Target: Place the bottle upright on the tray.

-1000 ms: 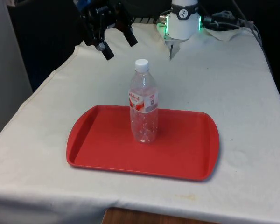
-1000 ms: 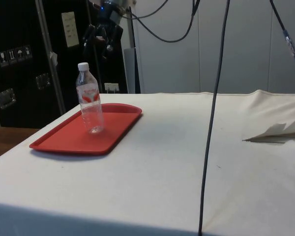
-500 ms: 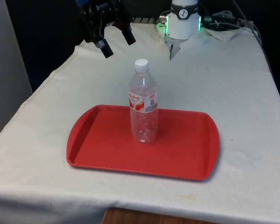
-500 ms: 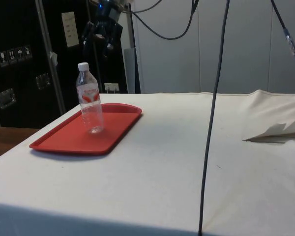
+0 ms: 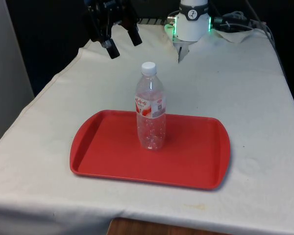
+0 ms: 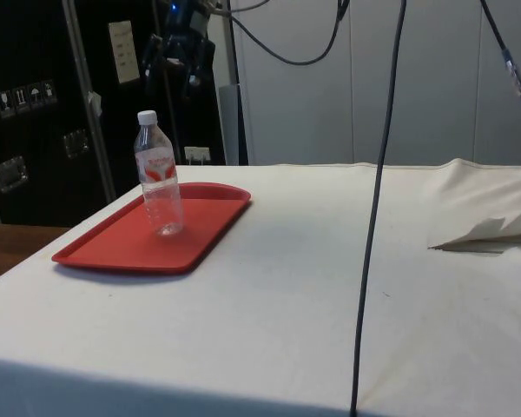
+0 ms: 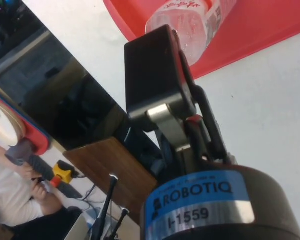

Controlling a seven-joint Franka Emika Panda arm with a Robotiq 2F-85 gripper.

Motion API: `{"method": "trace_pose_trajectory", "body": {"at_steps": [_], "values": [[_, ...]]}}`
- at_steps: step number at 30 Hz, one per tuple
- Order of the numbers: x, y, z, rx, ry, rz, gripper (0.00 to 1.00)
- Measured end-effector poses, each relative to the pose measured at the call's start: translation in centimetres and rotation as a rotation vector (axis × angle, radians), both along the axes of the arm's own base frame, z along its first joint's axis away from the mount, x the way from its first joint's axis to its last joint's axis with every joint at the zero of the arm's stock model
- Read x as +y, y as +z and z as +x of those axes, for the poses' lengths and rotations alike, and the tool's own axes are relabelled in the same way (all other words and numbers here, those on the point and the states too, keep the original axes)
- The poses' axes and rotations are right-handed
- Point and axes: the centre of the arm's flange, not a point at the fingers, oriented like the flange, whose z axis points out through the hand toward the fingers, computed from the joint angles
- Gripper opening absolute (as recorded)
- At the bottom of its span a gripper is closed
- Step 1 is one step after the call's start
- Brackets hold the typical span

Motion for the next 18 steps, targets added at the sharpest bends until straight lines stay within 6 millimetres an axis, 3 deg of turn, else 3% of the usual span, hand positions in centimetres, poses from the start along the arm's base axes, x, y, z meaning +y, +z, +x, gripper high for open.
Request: {"method": "trace_pose_trajectory", "body": {"at_steps": [9,18], "values": [[0.2,0.9,-0.3,0.005,0.021,-0.039,1.00],[-0.2,2.2,-2.0,-0.002,0.046,-0.058,1.00]]}}
